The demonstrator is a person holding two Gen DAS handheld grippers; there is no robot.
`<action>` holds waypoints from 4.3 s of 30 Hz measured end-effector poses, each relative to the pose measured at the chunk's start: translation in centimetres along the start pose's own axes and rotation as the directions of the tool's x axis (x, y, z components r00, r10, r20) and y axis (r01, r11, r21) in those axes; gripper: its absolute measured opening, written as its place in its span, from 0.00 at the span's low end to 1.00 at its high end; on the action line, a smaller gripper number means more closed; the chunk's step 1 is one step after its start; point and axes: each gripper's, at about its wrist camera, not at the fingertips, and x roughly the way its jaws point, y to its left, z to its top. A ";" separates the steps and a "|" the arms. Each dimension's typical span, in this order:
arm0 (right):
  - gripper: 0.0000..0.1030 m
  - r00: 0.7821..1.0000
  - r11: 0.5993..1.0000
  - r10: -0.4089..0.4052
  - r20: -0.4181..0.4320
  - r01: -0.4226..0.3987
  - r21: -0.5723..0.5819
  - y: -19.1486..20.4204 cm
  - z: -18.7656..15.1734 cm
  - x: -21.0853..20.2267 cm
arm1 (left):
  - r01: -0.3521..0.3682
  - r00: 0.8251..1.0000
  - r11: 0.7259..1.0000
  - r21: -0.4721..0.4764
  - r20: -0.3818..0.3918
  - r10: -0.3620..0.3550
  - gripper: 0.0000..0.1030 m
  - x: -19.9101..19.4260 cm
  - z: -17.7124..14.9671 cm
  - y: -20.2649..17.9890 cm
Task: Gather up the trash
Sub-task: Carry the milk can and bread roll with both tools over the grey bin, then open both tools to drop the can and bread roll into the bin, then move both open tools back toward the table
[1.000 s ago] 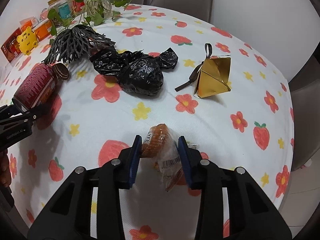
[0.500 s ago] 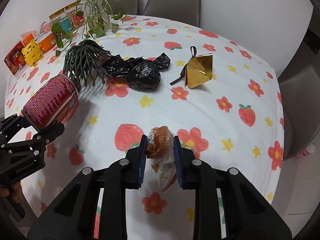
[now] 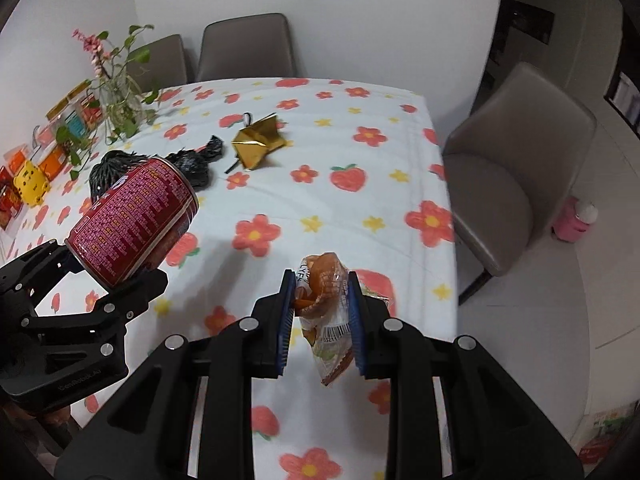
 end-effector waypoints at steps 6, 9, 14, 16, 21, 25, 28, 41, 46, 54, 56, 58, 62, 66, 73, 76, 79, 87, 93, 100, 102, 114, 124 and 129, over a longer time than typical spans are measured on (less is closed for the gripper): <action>0.23 0.992 0.979 -0.123 0.021 0.118 0.165 -10.1 -4.8 -5.0 | 0.139 0.990 0.978 0.157 0.002 -0.141 0.63 0.5 1.2 -11.5; 0.23 0.983 0.952 -0.184 0.008 0.176 0.249 -16.1 -8.5 -7.9 | 0.206 0.978 0.952 0.227 -0.021 -0.207 0.63 0.7 0.8 -18.4; 0.23 0.958 0.883 -0.281 -0.052 0.279 0.378 -26.3 -16.3 -13.0 | 0.341 0.940 0.891 0.299 -0.095 -0.328 0.63 1.3 -0.8 -30.8; 0.23 0.947 0.850 -0.311 -0.085 0.317 0.421 -30.1 -19.6 -14.6 | 0.384 0.923 0.866 0.321 -0.123 -0.363 0.63 2.0 -1.6 -35.8; 0.23 0.920 0.763 -0.356 -0.161 0.386 0.518 -38.3 -26.5 -17.1 | 0.480 0.877 0.801 0.358 -0.218 -0.428 0.63 4.2 -3.7 -46.2; 0.23 0.910 0.700 -0.355 -0.213 0.409 0.585 -42.6 -30.1 -16.4 | 0.542 0.839 0.732 0.413 -0.315 -0.444 0.63 7.3 -5.7 -53.3; 0.23 0.905 0.646 -0.342 -0.252 0.421 0.636 -45.8 -33.0 -13.8 | 0.577 0.815 0.677 0.457 -0.382 -0.436 0.63 10.3 -7.5 -57.3; 0.23 0.912 0.539 -0.255 -0.321 0.409 0.736 -56.3 -46.0 2.2 | 0.664 0.748 0.415 0.622 -0.556 -0.364 0.63 26.7 -19.1 -66.9; 0.30 0.925 0.549 -0.216 -0.313 0.380 0.745 -58.0 -50.3 6.1 | 0.683 0.730 0.323 0.655 -0.594 -0.338 0.63 31.1 -23.1 -69.2; 0.35 0.928 0.555 -0.187 -0.321 0.370 0.745 -58.3 -53.0 8.3 | 0.692 0.719 0.213 0.690 -0.629 -0.296 0.65 33.9 -27.0 -71.2; 0.35 0.928 0.552 -0.186 -0.322 0.370 0.747 -57.9 -53.0 8.1 | 0.673 0.734 0.195 0.714 -0.610 -0.298 0.65 33.6 -27.1 -71.3; 0.38 0.928 0.555 -0.185 -0.322 0.370 0.745 -57.6 -53.2 7.9 | 0.671 0.735 0.199 0.715 -0.606 -0.303 0.65 33.1 -26.7 -71.1; 0.46 0.929 0.567 -0.192 -0.315 0.367 0.737 -57.1 -52.1 7.3 | 0.665 0.740 0.199 0.720 -0.598 -0.308 0.65 32.0 -26.2 -71.0; 0.46 0.930 0.575 -0.198 -0.308 0.365 0.732 -56.5 -51.1 5.6 | 0.659 0.746 0.219 0.720 -0.589 -0.310 0.65 30.5 -24.7 -70.0; 0.46 0.924 0.590 -0.224 -0.309 0.381 0.712 -54.7 -47.1 1.7 | 0.630 0.775 0.315 0.710 -0.550 -0.310 0.66 27.0 -20.6 -67.0; 0.46 0.915 0.606 -0.251 -0.316 0.403 0.686 -53.3 -44.5 -0.1 | 0.602 0.798 0.370 0.708 -0.514 -0.314 0.71 24.8 -18.3 -65.5; 0.46 0.907 0.629 -0.274 -0.319 0.420 0.654 -51.7 -41.3 -2.1 | 0.577 0.817 0.433 0.693 -0.482 -0.317 0.71 22.4 -15.7 -63.9; 0.46 0.921 0.721 -0.292 -0.257 0.389 0.574 -46.9 -32.7 -6.7 | 0.485 0.872 0.629 0.607 -0.389 -0.297 0.71 16.1 -9.4 -58.2; 0.46 0.948 0.827 -0.259 -0.186 0.317 0.464 -42.5 -26.8 -8.8 | 0.378 0.920 0.775 0.506 -0.299 -0.253 0.71 11.6 -6.0 -51.8; 0.46 0.985 0.946 -0.156 -0.070 0.170 0.275 -35.2 -19.2 -8.8 | 0.178 0.974 0.942 0.286 -0.186 -0.127 0.72 7.3 -3.6 -40.8; 0.46 0.992 0.971 -0.117 -0.045 0.123 0.205 -32.7 -16.9 -8.3 | 0.112 0.985 0.970 0.217 -0.156 -0.079 0.72 6.1 -3.3 -37.5; 0.46 0.980 0.960 0.198 -0.016 -0.197 -0.201 -11.8 -5.9 -4.9 | -0.248 0.968 0.952 -0.180 -0.084 0.237 0.75 -2.1 -4.4 -15.3; 0.46 0.961 0.910 0.277 -0.019 -0.269 -0.316 6.2 1.4 -0.6 | -0.351 0.936 0.885 -0.307 -0.080 0.343 0.75 -5.6 -4.2 4.1; 0.47 0.960 0.909 0.279 -0.014 -0.269 -0.319 12.1 4.8 2.3 | -0.359 0.932 0.872 -0.334 -0.071 0.356 0.75 -5.4 -2.6 11.1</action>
